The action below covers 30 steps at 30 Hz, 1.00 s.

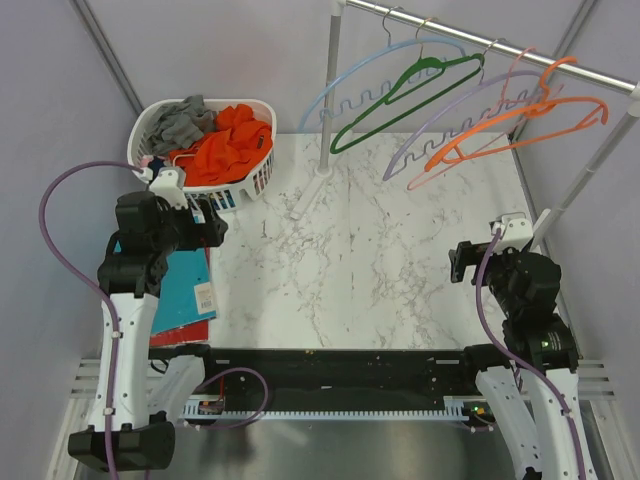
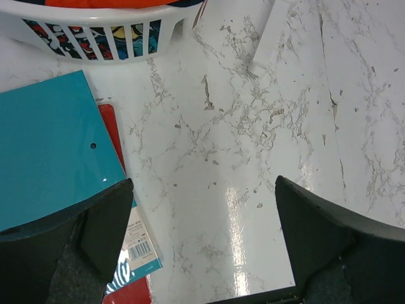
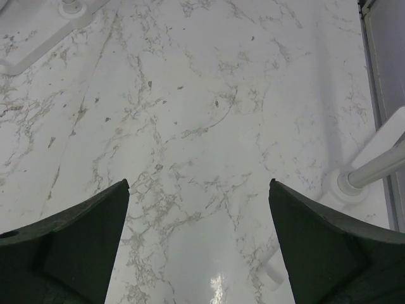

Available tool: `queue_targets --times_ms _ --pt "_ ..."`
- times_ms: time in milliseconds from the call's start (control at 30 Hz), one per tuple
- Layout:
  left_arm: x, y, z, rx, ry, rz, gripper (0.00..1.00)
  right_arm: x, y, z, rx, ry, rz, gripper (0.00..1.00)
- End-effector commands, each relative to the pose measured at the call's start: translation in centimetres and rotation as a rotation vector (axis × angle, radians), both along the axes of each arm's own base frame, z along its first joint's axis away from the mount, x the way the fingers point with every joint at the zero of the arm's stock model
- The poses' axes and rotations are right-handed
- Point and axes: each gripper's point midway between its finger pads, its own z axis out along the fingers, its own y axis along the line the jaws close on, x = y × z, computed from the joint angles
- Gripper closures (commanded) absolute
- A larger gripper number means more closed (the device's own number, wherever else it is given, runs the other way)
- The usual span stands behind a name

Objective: Place the shorts on the hanger

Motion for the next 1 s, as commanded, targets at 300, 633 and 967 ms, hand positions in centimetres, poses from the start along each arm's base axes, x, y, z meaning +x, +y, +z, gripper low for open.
queue_targets --times_ms 300,633,967 --pt "12.0 3.5 7.1 0.09 -0.011 0.131 0.0 2.2 0.7 -1.0 -0.041 0.095 0.057 0.02" --pt "25.1 7.9 5.4 0.129 -0.06 0.246 0.0 1.9 2.7 -1.3 -0.009 0.105 0.174 0.02" --pt "34.3 13.5 1.3 0.097 -0.164 0.299 0.02 2.2 3.6 -2.1 -0.001 0.154 0.23 0.02"
